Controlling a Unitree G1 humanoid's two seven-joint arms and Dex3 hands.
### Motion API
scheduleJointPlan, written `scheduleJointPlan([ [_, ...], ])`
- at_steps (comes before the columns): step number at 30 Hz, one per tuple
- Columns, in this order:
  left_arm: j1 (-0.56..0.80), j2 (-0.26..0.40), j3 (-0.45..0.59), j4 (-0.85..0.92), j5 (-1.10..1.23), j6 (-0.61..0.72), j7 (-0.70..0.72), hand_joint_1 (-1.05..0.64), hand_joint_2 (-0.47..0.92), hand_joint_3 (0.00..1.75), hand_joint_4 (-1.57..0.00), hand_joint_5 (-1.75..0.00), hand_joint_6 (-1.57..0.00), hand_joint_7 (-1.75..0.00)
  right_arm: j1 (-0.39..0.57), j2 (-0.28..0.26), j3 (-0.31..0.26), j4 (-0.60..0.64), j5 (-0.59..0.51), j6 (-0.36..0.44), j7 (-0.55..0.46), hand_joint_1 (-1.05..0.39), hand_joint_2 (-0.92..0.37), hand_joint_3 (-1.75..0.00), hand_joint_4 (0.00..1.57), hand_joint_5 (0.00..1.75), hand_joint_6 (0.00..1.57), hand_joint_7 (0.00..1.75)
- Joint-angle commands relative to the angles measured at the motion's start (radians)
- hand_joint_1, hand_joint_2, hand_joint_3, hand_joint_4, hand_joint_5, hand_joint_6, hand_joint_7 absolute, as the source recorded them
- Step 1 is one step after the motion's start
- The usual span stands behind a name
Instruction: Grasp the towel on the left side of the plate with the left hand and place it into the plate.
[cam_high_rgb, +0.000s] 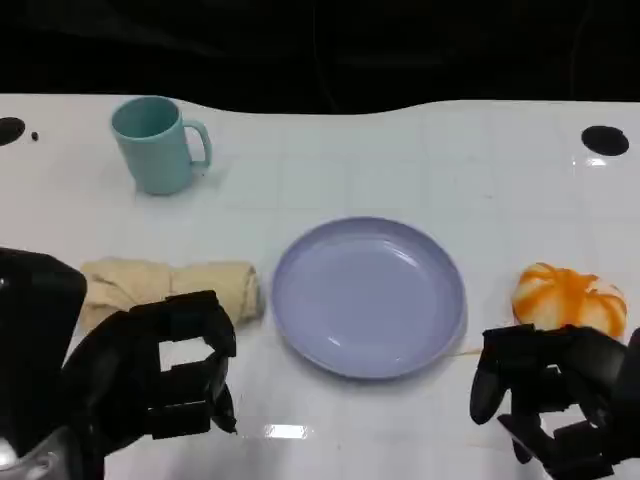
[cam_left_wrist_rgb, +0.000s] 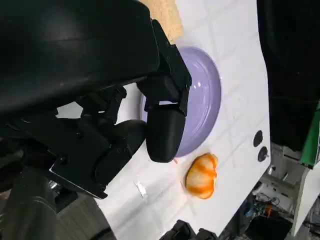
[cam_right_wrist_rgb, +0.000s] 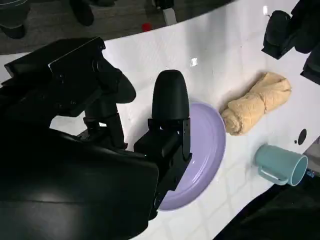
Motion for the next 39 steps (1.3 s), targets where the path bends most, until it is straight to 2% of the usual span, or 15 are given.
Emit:
scheduleJointPlan([
  [1, 0.003, -0.004, 0.018, 0.004, -0.007, -0.01, 0.003, -0.07, 0.55, 1.32, -0.84, -1.75, -0.76, -1.7, -0.009, -0.003, -0.005, 0.001, 0.004, 0.008, -0.005, 0.05, -0.59, -1.07, 0.7, 1.68, 0.69, 1.42],
  [5, 0.026, -0.025, 0.034, 0.013, -0.016, -0.089, -0.02, -0.07, 0.59, 1.22, -0.76, -1.74, -0.71, -1.58, -0.007, -0.004, -0.001, -0.001, -0.001, 0.003, -0.008, 0.05, -0.59, -1.07, 0.7, 1.68, 0.69, 1.41],
  [8, 0.046, -0.033, 0.007, -0.007, 0.056, -0.167, 0.026, -0.11, 0.56, 1.13, -0.74, -1.56, -0.75, -1.27, -0.007, -0.003, 0.002, -0.008, -0.003, 0.014, -0.013, 0.05, -0.59, -1.07, 0.7, 1.68, 0.69, 1.41],
  [9, 0.05, -0.03, -0.006, -0.014, 0.084, -0.193, 0.034, -0.13, 0.55, 1.08, -0.72, -1.46, -0.75, -1.09, -0.007, -0.003, 0.002, -0.009, -0.002, 0.013, -0.014, 0.05, -0.59, -1.07, 0.7, 1.68, 0.69, 1.42],
  [12, 0.058, -0.001, -0.044, -0.012, 0.17, -0.284, 0.027, -0.18, 0.59, 0.92, -0.64, -1.26, -0.73, -0.76, -0.008, -0.002, 0.003, -0.006, 0.002, 0.004, -0.012, 0.05, -0.59, -1.07, 0.7, 1.69, 0.69, 1.42],
  [14, 0.054, 0.041, -0.074, 0.008, 0.255, -0.384, 0.01, -0.22, 0.62, 0.83, -0.6, -1.14, -0.7, -0.61, -0.011, 0.001, 0.006, -0.007, 0.002, 0.013, -0.015, 0.05, -0.59, -1.07, 0.7, 1.69, 0.69, 1.42],
  [15, 0.051, 0.054, -0.084, 0.018, 0.286, -0.423, 0.007, -0.24, 0.71, 0.65, -0.59, -1.0, -0.7, -0.44, -0.012, 0.001, 0.007, -0.01, 0.002, 0.021, -0.016, 0.05, -0.59, -1.07, 0.7, 1.69, 0.69, 1.43],
  [18, 0.039, 0.076, -0.098, 0.027, 0.347, -0.47, 0.007, -0.28, 0.89, 0.28, -0.58, -0.79, -0.72, -0.16, -0.016, 0.001, 0.011, -0.01, 0.001, 0.026, -0.017, 0.05, -0.59, -1.07, 0.69, 1.69, 0.69, 1.43],
  [22, 0.007, 0.121, -0.117, 0.053, 0.426, -0.537, -0.012, -0.32, 0.92, 0.2, -0.5, -0.71, -0.64, -0.07, -0.019, 0.004, 0.014, -0.004, 0.002, 0.023, -0.016, 0.04, -0.59, -1.07, 0.69, 1.68, 0.69, 1.42],
  [25, -0.027, 0.176, -0.156, 0.095, 0.571, -0.611, 0.004, -0.39, 0.92, 0.12, -0.41, -0.66, -0.59, -0.03, -0.019, 0.004, 0.016, -0.004, -0.001, 0.022, -0.017, 0.05, -0.59, -1.07, 0.7, 1.67, 0.69, 1.42],
  [30, -0.078, 0.248, -0.21, 0.154, 0.772, -0.678, 0.003, -0.42, 0.92, 0.05, -0.3, -0.59, -0.46, 0.0, -0.017, 0.005, 0.016, -0.003, -0.004, 0.015, -0.017, 0.05, -0.59, -1.06, 0.7, 1.68, 0.69, 1.42],
  [33, -0.116, 0.292, -0.26, 0.199, 0.933, -0.709, 0.016, -0.5, 0.92, 0.02, -0.28, -0.43, -0.38, 0.0, -0.014, 0.004, 0.016, -0.009, -0.006, 0.016, -0.017, 0.04, -0.6, -1.06, 0.7, 1.68, 0.69, 1.42],
  [35, -0.153, 0.307, -0.298, 0.237, 1.034, -0.712, 0.014, -0.53, 0.91, 0.0, -0.28, -0.35, -0.34, 0.0, -0.013, 0.002, 0.018, -0.011, -0.01, 0.014, -0.017, 0.04, -0.6, -1.06, 0.7, 1.68, 0.69, 1.42],
  [39, -0.221, 0.298, -0.355, 0.31, 1.167, -0.678, -0.019, -0.59, 0.9, 0.0, -0.26, -0.29, -0.29, 0.0, -0.01, 0.003, 0.017, -0.013, -0.011, 0.013, -0.017, 0.04, -0.6, -1.05, 0.7, 1.68, 0.69, 1.41],
])
